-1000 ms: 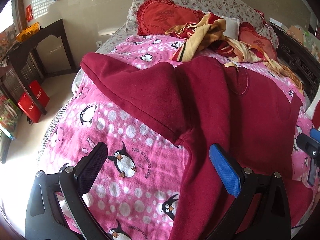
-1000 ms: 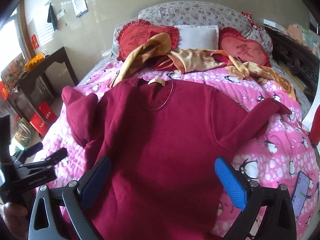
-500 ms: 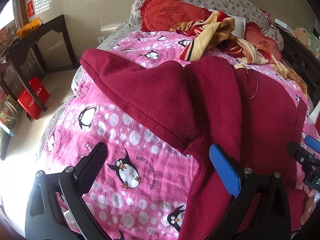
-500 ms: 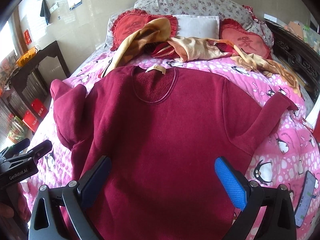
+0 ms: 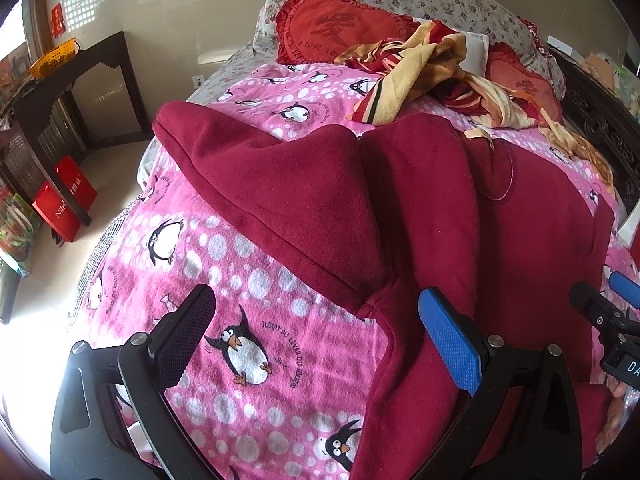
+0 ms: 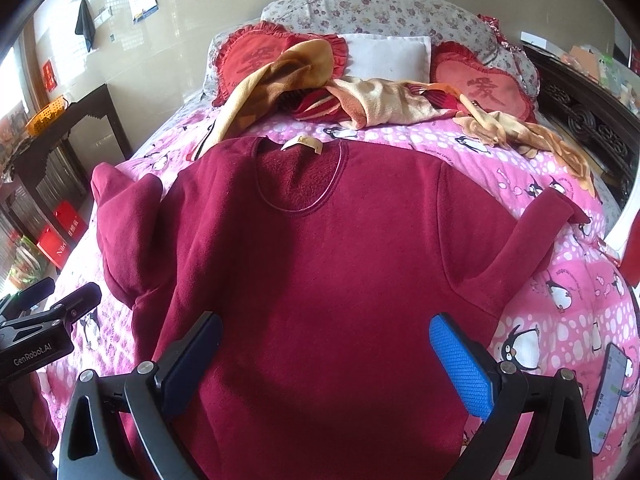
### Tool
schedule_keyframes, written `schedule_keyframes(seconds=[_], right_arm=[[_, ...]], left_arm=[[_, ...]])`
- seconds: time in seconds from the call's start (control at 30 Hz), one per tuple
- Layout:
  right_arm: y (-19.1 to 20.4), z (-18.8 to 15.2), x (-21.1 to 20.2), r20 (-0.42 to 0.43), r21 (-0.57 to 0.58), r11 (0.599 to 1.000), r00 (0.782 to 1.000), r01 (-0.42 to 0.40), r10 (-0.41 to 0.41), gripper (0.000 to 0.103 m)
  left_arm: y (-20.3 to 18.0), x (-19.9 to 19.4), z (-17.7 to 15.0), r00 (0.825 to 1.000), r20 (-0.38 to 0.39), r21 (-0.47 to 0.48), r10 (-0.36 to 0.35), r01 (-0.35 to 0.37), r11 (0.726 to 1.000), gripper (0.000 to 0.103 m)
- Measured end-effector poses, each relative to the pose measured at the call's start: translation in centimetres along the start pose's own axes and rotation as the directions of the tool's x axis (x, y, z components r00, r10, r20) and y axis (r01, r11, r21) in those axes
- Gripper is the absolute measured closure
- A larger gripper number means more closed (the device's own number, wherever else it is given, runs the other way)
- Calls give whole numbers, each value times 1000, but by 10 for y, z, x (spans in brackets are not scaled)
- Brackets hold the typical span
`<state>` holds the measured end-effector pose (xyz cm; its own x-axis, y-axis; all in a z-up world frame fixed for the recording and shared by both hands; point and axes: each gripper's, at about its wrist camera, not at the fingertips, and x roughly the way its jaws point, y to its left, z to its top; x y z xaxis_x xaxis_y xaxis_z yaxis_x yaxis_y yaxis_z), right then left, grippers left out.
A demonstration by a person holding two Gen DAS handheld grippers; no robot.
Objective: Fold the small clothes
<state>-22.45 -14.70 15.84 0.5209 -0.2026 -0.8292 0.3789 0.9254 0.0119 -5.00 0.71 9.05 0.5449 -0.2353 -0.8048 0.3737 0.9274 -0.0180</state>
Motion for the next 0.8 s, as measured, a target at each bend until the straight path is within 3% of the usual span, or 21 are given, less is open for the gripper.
schedule_keyframes(seconds=[0.8], right_arm=[[5,2,14,-21,8,1000,1000,-6,6,0]], left_arm=[[2,10,6,1000,-17,-9,-7,7,1000,1]])
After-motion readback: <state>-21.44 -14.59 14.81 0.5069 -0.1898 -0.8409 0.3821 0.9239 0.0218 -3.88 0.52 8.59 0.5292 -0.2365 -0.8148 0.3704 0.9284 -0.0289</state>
